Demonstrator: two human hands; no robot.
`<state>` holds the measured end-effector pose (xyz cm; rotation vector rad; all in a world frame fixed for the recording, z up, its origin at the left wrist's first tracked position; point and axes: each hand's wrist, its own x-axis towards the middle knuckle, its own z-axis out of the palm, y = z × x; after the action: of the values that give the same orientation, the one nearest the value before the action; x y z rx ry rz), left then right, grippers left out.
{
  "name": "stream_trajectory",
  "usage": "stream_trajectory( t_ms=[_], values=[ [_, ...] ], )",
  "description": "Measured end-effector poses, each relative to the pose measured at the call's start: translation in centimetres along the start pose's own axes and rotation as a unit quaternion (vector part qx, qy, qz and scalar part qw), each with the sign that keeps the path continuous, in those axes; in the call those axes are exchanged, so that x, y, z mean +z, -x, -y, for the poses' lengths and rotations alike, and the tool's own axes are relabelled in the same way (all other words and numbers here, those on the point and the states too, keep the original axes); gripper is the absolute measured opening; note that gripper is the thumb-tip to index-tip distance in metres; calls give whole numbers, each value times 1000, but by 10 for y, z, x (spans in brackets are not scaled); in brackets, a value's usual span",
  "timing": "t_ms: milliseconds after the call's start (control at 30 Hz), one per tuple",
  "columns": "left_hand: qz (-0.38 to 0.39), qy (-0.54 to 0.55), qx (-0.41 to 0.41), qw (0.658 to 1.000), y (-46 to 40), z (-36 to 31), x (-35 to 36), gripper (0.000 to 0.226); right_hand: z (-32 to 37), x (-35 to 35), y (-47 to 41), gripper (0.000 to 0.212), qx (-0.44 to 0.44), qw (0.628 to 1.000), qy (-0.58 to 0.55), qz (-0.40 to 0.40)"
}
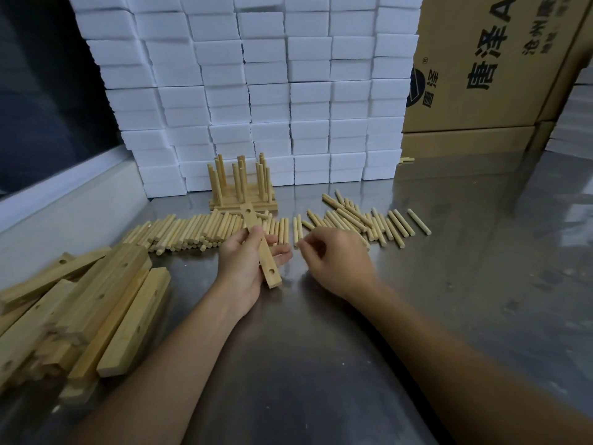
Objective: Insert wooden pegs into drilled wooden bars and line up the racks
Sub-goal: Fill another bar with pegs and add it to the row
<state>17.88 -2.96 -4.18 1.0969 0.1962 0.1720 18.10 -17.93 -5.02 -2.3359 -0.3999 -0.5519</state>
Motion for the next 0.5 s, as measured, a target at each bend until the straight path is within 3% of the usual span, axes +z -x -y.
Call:
stream_trajectory(
  t_ms=[100,233,367,500],
  values=[
    [-11,-34,9,999,0,1,0,17,-19,-15,-7,19,46,995,77,-40],
    [-7,-60,10,998,-3,3,-1,16,-35,-19,-11,37,122,971,205,2],
    [-1,-47,9,999,-2,3,-1,16,-30,-10,-19,37,101,966,239,-13],
    [5,-57,15,998,-1,4,0,17,-25,-3,-21,24,93,962,257,-2]
  ],
)
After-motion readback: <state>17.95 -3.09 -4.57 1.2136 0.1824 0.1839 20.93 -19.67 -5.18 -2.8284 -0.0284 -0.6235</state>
